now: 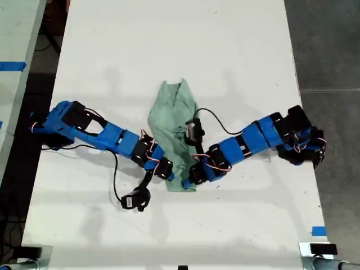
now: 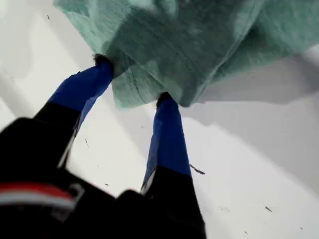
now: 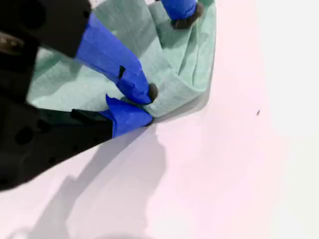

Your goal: Fold t shirt

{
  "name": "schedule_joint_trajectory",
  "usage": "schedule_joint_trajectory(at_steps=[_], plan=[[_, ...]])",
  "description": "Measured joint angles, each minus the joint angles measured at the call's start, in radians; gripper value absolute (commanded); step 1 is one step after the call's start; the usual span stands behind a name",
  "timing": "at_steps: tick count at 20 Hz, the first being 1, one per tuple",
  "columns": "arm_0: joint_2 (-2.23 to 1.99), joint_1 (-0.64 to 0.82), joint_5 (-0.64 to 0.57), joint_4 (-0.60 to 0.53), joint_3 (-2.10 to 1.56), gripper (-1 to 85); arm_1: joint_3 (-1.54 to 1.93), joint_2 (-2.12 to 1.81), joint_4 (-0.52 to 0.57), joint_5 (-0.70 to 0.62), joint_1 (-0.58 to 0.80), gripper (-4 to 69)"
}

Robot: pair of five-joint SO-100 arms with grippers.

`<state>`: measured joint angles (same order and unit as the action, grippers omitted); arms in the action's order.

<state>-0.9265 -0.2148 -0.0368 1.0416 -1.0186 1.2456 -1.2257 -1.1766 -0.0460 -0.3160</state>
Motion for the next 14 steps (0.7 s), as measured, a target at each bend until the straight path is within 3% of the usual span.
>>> schedule_joint_trajectory(at_steps=[1, 8, 14], plan=[[0.0, 0.0, 0.0, 0.0, 0.0, -0.2, -0.014, 0.011, 0.005, -0.005, 0.005, 0.5], [-0.015, -0.017, 0.003, 0.015, -0.002, -0.2, -0.097, 0.066, 0.012, -0.005, 0.014, 0.8], [-0.178, -0.104, 0.023, 0.129, -0.011, -0.2, -0.216, -0.015, -0.037, -0.067, -0.038, 0.8]])
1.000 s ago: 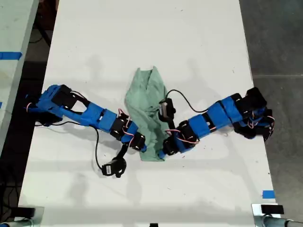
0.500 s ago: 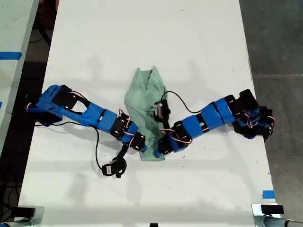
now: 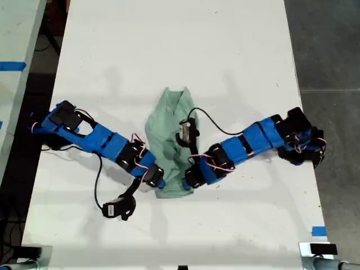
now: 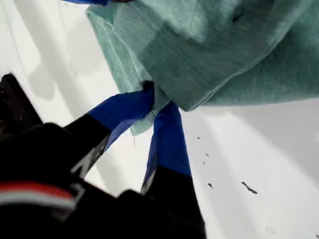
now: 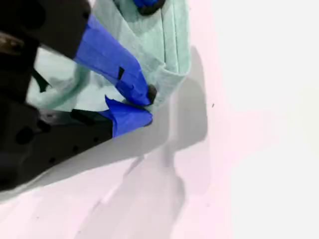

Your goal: Fold t shirt

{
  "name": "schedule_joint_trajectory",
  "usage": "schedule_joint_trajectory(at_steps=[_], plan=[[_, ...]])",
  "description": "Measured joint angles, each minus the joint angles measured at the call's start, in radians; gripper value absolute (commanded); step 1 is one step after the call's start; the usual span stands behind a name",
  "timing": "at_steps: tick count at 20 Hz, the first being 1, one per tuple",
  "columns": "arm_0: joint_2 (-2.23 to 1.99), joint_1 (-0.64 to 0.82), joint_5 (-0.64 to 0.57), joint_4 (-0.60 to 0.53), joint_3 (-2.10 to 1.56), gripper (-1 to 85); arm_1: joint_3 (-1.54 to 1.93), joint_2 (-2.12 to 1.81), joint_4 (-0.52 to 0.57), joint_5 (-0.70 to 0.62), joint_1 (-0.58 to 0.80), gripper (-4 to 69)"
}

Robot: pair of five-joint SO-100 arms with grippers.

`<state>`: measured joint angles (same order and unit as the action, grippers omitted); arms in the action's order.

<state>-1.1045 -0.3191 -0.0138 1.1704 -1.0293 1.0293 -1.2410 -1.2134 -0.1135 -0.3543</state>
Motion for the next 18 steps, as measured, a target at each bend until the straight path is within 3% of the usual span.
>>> schedule_joint_trajectory(at_steps=[4, 9, 11, 14, 15, 18], plan=[[-0.201, 0.061, 0.005, 0.169, -0.02, -0.2, 0.092, -0.201, -0.002, -0.101, 0.109, 0.8], [-0.262, 0.42, -0.101, 0.304, -0.052, -0.2, 0.146, -0.321, -0.003, -0.242, 0.411, 1.3], [-0.256, 0.566, -0.146, 0.305, -0.052, -0.1, 0.189, -0.321, 0.009, -0.284, 0.546, 6.6], [-0.253, 0.703, -0.183, 0.318, -0.052, 11.6, 0.198, -0.319, 0.041, -0.337, 0.672, 25.5], [-0.253, 0.727, -0.186, 0.334, -0.052, 17.6, 0.198, -0.319, 0.041, -0.357, 0.693, 27.9], [-0.308, 0.792, -0.25, 0.365, -0.052, 17.3, 0.161, -0.321, -0.017, -0.4, 0.727, 28.8]])
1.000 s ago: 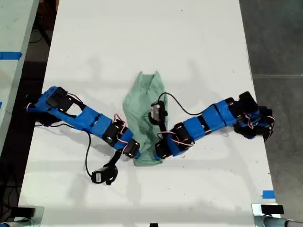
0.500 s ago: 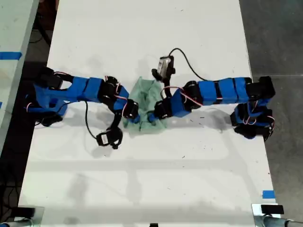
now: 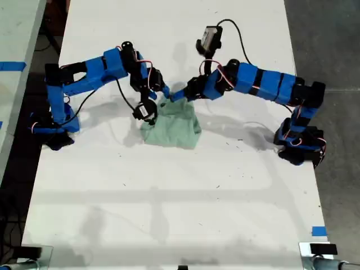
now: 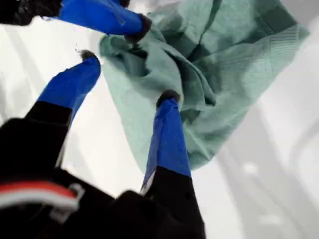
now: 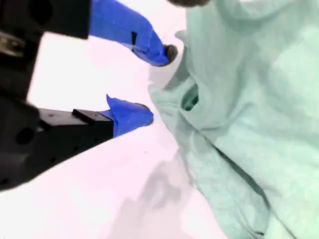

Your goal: Fold t shirt

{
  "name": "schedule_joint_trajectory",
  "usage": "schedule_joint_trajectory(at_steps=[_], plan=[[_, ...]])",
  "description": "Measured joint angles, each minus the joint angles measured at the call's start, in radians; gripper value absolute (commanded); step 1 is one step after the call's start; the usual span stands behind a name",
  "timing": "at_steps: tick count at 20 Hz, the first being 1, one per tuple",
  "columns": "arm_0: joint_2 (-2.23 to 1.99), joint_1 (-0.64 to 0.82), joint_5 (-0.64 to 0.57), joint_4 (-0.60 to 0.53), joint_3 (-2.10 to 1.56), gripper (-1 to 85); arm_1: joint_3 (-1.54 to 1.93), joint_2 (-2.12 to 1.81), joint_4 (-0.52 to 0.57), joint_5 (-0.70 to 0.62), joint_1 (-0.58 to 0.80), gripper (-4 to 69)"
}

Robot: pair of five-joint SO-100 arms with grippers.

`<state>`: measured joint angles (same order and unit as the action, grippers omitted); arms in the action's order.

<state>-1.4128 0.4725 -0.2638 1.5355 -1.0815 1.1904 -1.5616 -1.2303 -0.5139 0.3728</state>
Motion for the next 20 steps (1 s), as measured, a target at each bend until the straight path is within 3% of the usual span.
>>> schedule_joint_trajectory(at_steps=[1, 3, 4, 5, 8, 11, 15, 18, 20], plan=[[-0.04, 0.018, -0.011, 0.008, 0.002, 15.3, -0.012, -0.008, -0.025, -0.008, 0.015, 28.8], [-0.141, 0.044, -0.018, 0.015, 0.002, -0.1, -0.012, -0.063, -0.083, -0.014, 0.043, 25.5], [-0.198, 0.057, -0.018, 0.023, 0.002, -0.1, -0.012, -0.115, -0.115, -0.014, 0.06, 6.8], [-0.259, 0.069, -0.018, 0.029, 0.002, -0.1, 0.012, -0.179, -0.144, -0.012, 0.081, 1.9], [-0.489, 0.08, -0.035, 0.046, -0.026, -0.1, 0.15, -0.43, -0.265, 0.0, 0.115, 1.9], [-0.838, -0.038, -0.012, 0.034, -0.253, -0.1, 0.416, -0.799, -0.318, 0.066, 0.021, 1.9], [-1.496, -0.291, 0.167, -0.268, -0.928, -0.2, 0.876, -1.341, -0.298, 0.199, -0.146, 1.9], [-1.965, -0.428, 0.273, -0.506, -1.514, -0.2, 1.23, -1.598, -0.183, 0.279, -0.261, 1.9], [-2.123, -0.456, 0.367, -0.543, -1.836, -0.2, 1.494, -1.801, -0.147, 0.318, -0.293, 1.9]])
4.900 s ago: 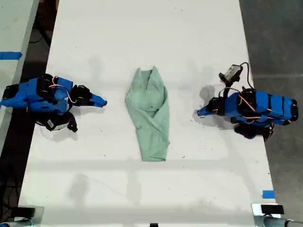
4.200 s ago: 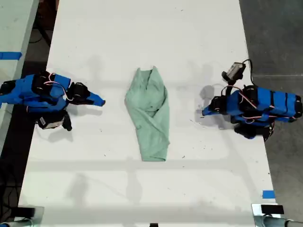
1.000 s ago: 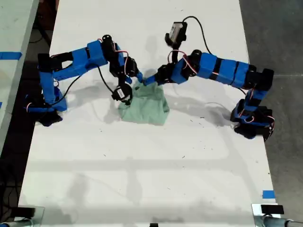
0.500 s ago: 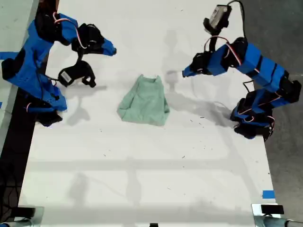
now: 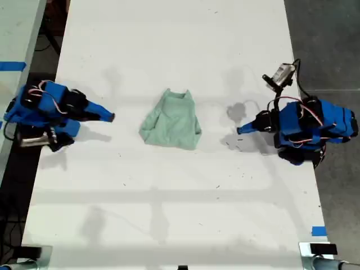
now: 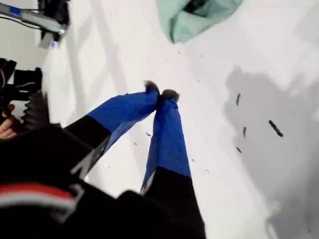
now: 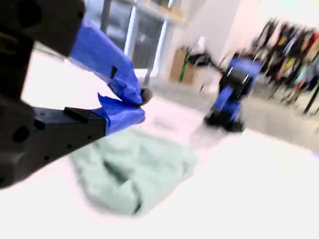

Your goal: Fold t shirt

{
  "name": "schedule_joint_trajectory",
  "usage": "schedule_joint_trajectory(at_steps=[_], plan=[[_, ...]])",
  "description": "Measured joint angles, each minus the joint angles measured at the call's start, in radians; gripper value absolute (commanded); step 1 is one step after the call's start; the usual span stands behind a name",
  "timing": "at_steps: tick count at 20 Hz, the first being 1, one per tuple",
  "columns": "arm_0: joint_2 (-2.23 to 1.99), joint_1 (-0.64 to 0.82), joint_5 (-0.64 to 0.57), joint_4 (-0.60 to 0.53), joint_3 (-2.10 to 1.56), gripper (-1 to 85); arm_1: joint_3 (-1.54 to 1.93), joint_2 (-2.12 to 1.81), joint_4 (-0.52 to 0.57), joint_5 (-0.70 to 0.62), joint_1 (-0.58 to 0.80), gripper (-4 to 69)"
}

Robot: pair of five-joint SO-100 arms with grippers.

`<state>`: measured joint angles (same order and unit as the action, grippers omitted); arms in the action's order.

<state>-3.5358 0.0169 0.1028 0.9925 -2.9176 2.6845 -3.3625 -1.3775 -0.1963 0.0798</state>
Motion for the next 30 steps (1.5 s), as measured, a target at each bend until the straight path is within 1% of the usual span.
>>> schedule_joint_trajectory(at_steps=[2, 3, 4, 6, 8, 10, 11, 13, 15, 17, 18, 19, 20, 21, 22, 23, 25, 30], plan=[[-0.021, -0.003, 0.035, 0.003, -0.175, -0.2, 0.199, -0.117, 0.018, 0.015, -0.041, 1.8], [-0.032, -0.006, 0.035, 0.031, -0.202, -0.2, 0.253, -0.12, 0.021, 0.02, -0.043, 1.8], [-0.043, -0.002, 0.035, 0.083, -0.207, -0.2, 0.307, -0.132, 0.021, 0.029, -0.04, 1.7], [-0.051, 0.009, 0.017, 0.129, -0.209, -0.2, 0.341, -0.138, -0.015, 0.092, -0.018, 1.5], [-0.051, 0.002, 0.012, 0.13, -0.209, -0.2, 0.345, -0.138, -0.035, 0.123, -0.003, 2.1], [-0.051, -0.023, 0.003, 0.137, -0.209, -0.1, 0.345, -0.138, -0.038, 0.107, 0.011, 3.8], [-0.054, -0.021, 0.002, 0.137, -0.213, -0.1, 0.345, -0.138, -0.038, 0.069, 0.011, 3.4], [-0.061, -0.014, -0.015, 0.137, -0.238, 5.7, 0.345, -0.138, -0.038, 0.021, -0.023, 3.7], [-0.061, -0.021, -0.025, 0.126, -0.244, 6.8, 0.348, -0.138, -0.038, 0.021, -0.06, 5.3], [-0.061, -0.029, -0.115, 0.109, -0.245, 6.9, 0.348, -0.138, -0.038, 0.049, -0.12, 5.6], [-0.061, -0.026, -0.173, 0.103, -0.245, 6.9, 0.348, -0.138, -0.038, 0.071, -0.121, 5.9], [-0.061, -0.025, -0.201, 0.103, -0.245, 6.9, 0.35, -0.138, -0.038, 0.083, -0.117, 6.0], [-0.061, -0.023, -0.21, 0.103, -0.245, 7.0, 0.35, -0.138, -0.038, 0.057, -0.123, 5.9], [-0.061, -0.023, -0.212, 0.103, -0.245, 7.0, 0.35, -0.138, -0.038, -0.015, -0.121, 5.9], [-0.061, -0.023, -0.199, 0.103, -0.245, 7.4, 0.35, -0.138, -0.038, -0.095, -0.123, 6.0], [-0.061, -0.023, -0.155, 0.103, -0.245, 8.0, 0.35, -0.138, -0.038, -0.124, -0.129, 6.0], [-0.061, -0.005, -0.117, 0.103, -0.245, 8.5, 0.35, -0.138, -0.038, -0.121, -0.124, 6.0], [-0.061, 0.003, -0.107, 0.103, -0.245, 8.7, 0.35, -0.138, -0.038, -0.121, -0.123, 6.0]])
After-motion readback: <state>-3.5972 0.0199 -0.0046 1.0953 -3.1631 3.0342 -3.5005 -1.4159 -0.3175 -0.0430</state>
